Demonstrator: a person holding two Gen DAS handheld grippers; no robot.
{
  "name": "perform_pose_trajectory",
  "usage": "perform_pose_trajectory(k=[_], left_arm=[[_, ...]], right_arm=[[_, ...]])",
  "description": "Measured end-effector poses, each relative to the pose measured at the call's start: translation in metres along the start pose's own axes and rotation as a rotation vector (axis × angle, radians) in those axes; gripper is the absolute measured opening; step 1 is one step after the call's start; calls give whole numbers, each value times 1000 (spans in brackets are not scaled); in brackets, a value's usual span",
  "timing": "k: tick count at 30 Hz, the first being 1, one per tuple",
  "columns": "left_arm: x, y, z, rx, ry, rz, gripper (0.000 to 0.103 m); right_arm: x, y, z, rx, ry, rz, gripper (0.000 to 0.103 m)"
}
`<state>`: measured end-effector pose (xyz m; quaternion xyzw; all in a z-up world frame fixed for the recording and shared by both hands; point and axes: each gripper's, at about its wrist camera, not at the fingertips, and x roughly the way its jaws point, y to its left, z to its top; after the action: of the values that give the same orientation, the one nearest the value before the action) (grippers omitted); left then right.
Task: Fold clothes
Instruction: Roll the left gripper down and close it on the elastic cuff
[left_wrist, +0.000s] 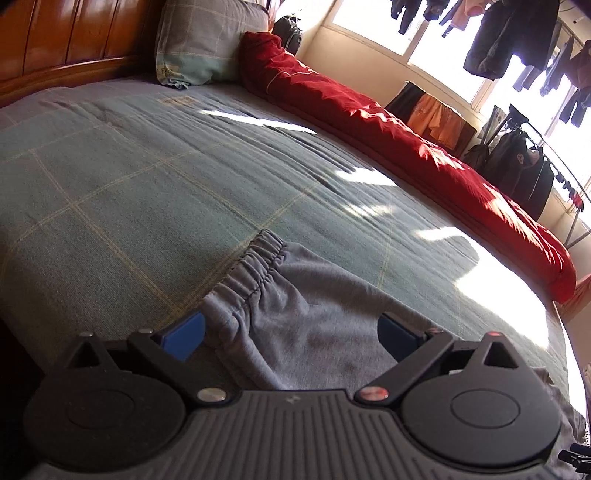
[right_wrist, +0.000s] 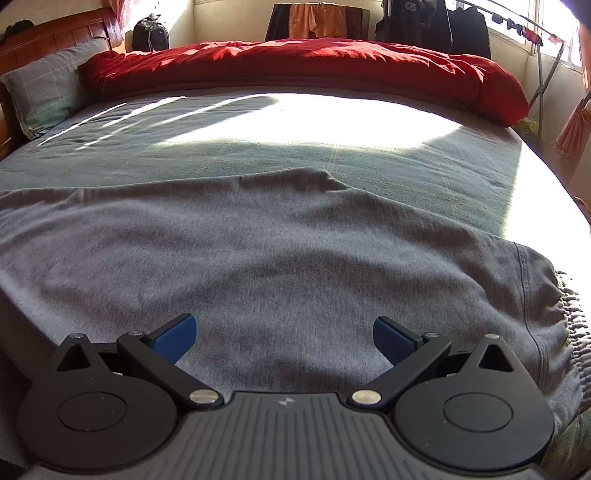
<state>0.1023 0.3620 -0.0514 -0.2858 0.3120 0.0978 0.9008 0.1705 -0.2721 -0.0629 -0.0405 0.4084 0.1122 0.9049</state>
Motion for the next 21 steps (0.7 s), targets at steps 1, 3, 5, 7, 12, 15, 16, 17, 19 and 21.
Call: perform_pose_trajectory(k=[1,3,5,7,12,15,16,17,19,21], left_arm=[[1,8,-2,-36,10,-14,90],[6,20,-6,-99,34,-32,79],[15,34,-12,-181,66,-66,67],[27,46,-18,-255,95,-113,66],[46,62,-26,-338,94,-173,66],[53,70,-24,-377,74,-205,66],[56,73,-23,-390,68,-215,66],[59,76,-22,-404,60,-227,66],[66,81,-20,-432,43,-248,66],[71,83,-20,-446,30,-264,66]], right_arm=[[0,-1,0,2,1,0,103],[0,-2,1,6,0,1,103],[0,-1,3,13,-2,6,103],[1,3,5,6,3,11,103],[4,12,8,-26,15,5,103],[5,16,11,-32,19,-2,103],[6,17,12,-33,19,-4,103],[6,18,13,-35,20,-6,103],[8,20,14,-41,24,-7,103],[9,24,16,-51,27,-6,103]])
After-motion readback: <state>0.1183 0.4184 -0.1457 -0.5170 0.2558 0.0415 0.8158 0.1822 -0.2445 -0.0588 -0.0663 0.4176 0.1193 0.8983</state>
